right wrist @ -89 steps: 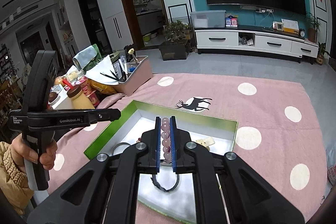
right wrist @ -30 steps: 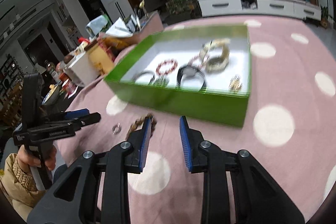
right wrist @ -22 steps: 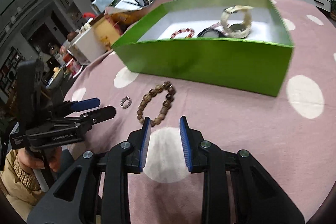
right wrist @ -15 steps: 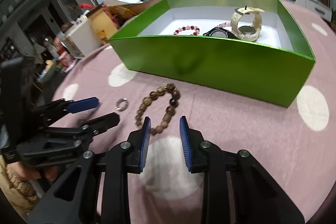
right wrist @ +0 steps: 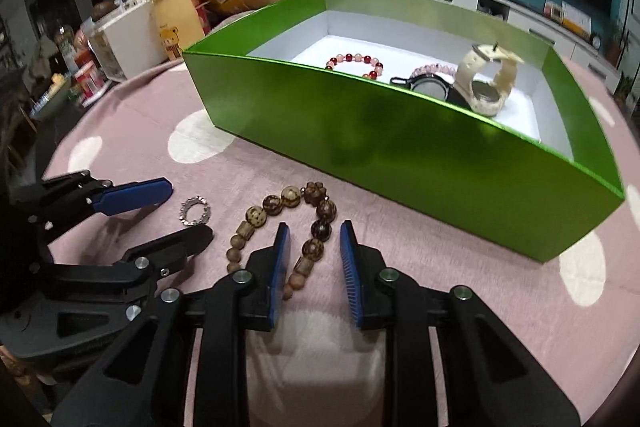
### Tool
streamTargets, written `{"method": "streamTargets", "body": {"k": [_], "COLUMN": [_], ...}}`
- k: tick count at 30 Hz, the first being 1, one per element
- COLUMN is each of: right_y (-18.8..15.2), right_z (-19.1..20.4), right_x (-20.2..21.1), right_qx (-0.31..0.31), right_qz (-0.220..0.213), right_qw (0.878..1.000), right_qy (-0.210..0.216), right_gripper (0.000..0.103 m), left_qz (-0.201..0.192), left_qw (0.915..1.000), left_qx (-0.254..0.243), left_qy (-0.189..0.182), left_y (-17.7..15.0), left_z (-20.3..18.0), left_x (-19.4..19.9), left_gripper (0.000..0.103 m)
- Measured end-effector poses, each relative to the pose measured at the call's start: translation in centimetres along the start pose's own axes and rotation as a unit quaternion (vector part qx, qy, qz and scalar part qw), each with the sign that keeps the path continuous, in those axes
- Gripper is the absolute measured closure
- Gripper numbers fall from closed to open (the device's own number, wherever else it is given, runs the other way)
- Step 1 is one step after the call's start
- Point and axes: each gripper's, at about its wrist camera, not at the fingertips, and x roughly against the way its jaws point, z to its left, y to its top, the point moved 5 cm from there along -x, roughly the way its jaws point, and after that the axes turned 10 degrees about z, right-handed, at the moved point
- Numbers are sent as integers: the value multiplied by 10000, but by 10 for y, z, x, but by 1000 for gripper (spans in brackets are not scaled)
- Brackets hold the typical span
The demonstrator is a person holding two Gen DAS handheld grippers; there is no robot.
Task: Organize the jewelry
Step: 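Move both tools back to the wooden bead bracelet and patterned ring, then grasp the patterned silver ring with the left tool while the right tool grasps the wooden bead bracelet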
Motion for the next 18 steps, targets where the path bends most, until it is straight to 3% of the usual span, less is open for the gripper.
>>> {"method": "streamTargets", "body": {"k": [5,8,12,18], "right_y": [0,-1,-3,-8], "right_z": [-2,-3,-7,-17], "right_x": [0,1,5,29], "right_qx": [56,22,-194,-504], "right_qz": [-29,-44,-99,-345], "right_qw": [10000,10000,9993,9952], "right_qy": [-58,-35,320,770], "right_gripper": [91,92,93,93], "left_qz": [-99,-120,-78,61], "left_qw": [9999,9999,9999,9983], "left_qx": [-59,-78,-28,366], "left_qy": [-10,-40,-88,-449], "left_y": [1,1,2,-1], "left_z": [-3,-4,-4,4], "left_x": [0,0,0,5], "left_gripper": [72,82,82,82]}}
